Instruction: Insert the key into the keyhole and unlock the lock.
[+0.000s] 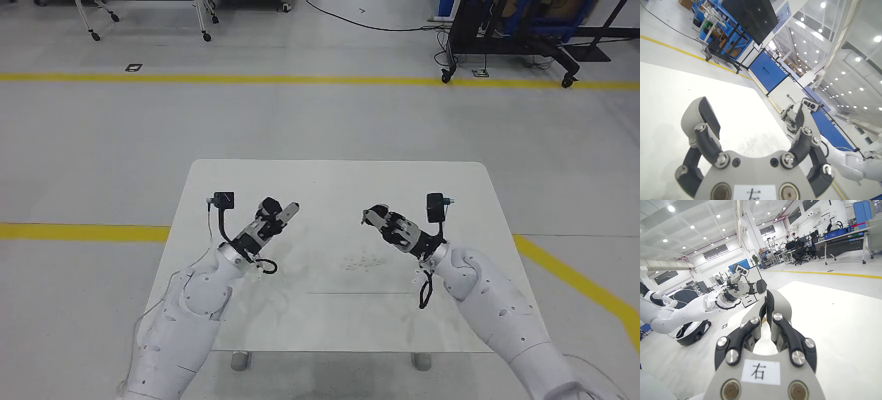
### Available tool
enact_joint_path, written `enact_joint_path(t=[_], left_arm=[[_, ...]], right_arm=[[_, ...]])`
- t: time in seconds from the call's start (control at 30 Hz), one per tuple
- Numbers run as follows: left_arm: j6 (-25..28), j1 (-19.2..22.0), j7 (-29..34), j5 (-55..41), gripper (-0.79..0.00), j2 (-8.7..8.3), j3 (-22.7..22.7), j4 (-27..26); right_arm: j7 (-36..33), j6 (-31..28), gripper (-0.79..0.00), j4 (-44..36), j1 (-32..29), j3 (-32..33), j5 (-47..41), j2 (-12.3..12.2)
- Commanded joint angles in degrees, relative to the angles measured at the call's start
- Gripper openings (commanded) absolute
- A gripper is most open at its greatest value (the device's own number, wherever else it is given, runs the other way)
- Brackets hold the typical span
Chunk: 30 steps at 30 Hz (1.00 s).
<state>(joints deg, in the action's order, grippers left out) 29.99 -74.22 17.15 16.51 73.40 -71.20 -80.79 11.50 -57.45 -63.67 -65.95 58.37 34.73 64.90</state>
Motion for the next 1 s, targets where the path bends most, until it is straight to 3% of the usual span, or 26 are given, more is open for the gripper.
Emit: enact_joint_path(t=[0.0,0.13,0.23,0.27,0.37,0.47,0.53,0.67,0.97], left_arm=[[0.3,0.5,4.4,-4.8,0.0,-0.01,0.5,0.5],[0.9,1.5,16.7,-16.8,0.0,-0.36,0.9,1.5],[0.5,2.0,22.8,-23.8,0.0,-0.62,0.6,1.8],[0.5,2.2,24.3,-25.6,-0.025,-0.67,0.6,1.8],[1.7,2.6,26.5,-26.5,-0.212,-0.87,0.6,2.2],[3.5,2.8,25.7,-23.6,-0.268,-0.94,1.1,2.3],[5.6,2.9,23.7,-18.6,-0.243,-0.97,1.6,2.0],[7.2,2.5,18.7,-12.2,-0.4,-0.75,3.1,1.9],[6.9,2.9,15.7,-10.4,-0.462,-0.52,5.1,2.4]], right_arm=[[-1.5,-0.5,-0.785,-1.0,-0.6,-2.5,-8.5,0.7],[-9.4,-0.5,-0.785,-1.5,0.4,-8.2,-28.1,1.8],[-15.1,-0.5,-0.785,0.1,1.9,-9.8,-35.9,2.1],[-16.4,-0.5,-0.785,0.5,2.2,-10.1,-37.8,2.2],[-19.6,-0.5,-0.785,1.9,3.1,-10.4,-40.8,2.5],[-22.5,-0.5,-0.785,1.5,3.2,-11.4,-45.4,3.0],[-25.6,-0.5,-0.785,1.8,3.6,-12.0,-49.2,3.3],[-30.8,-0.5,-0.785,3.4,4.1,-13.0,-55.5,3.9],[-34.5,-0.5,-0.785,6.9,5.2,-13.1,-57.6,5.4]])
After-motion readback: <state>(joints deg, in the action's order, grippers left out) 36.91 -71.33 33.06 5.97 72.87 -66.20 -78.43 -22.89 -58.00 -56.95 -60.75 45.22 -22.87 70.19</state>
